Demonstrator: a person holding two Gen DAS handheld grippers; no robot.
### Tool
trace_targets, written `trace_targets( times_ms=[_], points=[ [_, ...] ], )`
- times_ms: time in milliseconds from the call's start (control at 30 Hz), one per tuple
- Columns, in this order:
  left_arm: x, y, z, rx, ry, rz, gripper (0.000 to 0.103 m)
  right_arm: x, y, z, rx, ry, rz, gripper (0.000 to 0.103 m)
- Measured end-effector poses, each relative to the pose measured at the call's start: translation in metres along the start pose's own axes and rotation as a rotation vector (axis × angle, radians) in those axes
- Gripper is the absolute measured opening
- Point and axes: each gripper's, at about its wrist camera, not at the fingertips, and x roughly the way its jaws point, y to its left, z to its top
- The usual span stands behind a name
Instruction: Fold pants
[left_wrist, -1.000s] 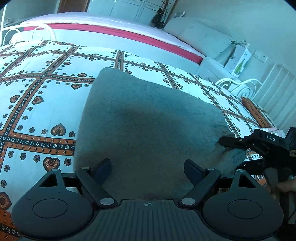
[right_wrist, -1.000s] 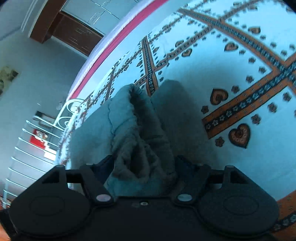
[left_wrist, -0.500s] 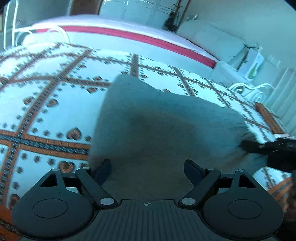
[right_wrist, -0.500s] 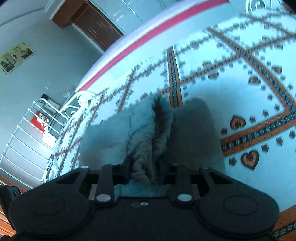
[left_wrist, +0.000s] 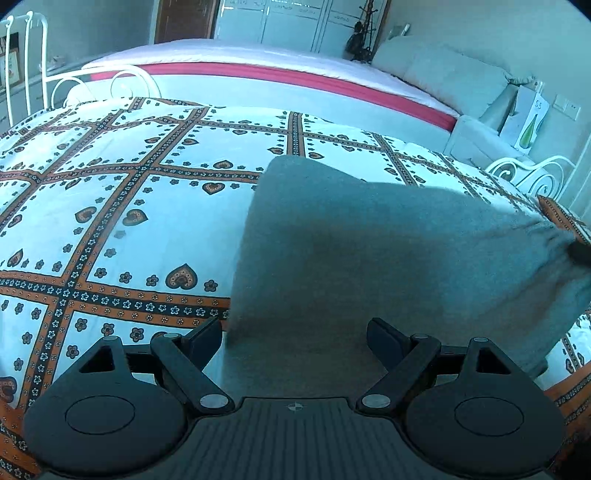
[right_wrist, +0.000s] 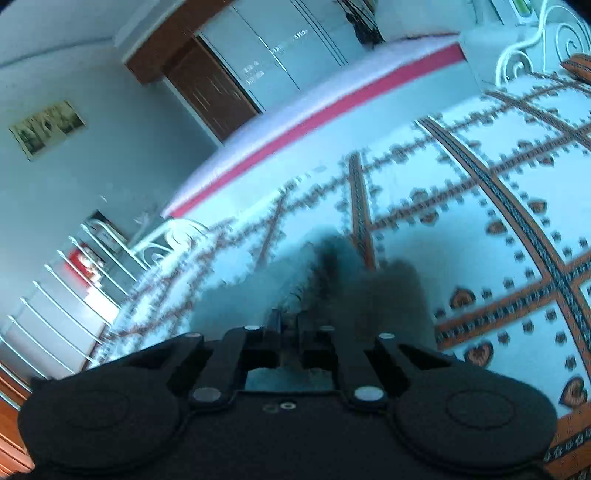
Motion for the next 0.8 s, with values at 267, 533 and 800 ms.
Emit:
trace_targets(
  times_ms=[267,533,800],
  points=[
    [0.002,-0.004,-0.001,0.016,0.009,0.004,0.085,0.020,-0.023,-0.004,-0.012,0.112,-0.083,0.030],
    [0.004,0.002,-0.002,-0.004,0.017,0.010,0.085,0.030,-0.061,-0.020,0.176,0.191,-0.024,0.068],
    [0.008,0.000,-0.002,0.002,0.024,0.008,0.086,0.060,-0.078,-0.022,0.302,0.265,0.065,0.064]
  ],
)
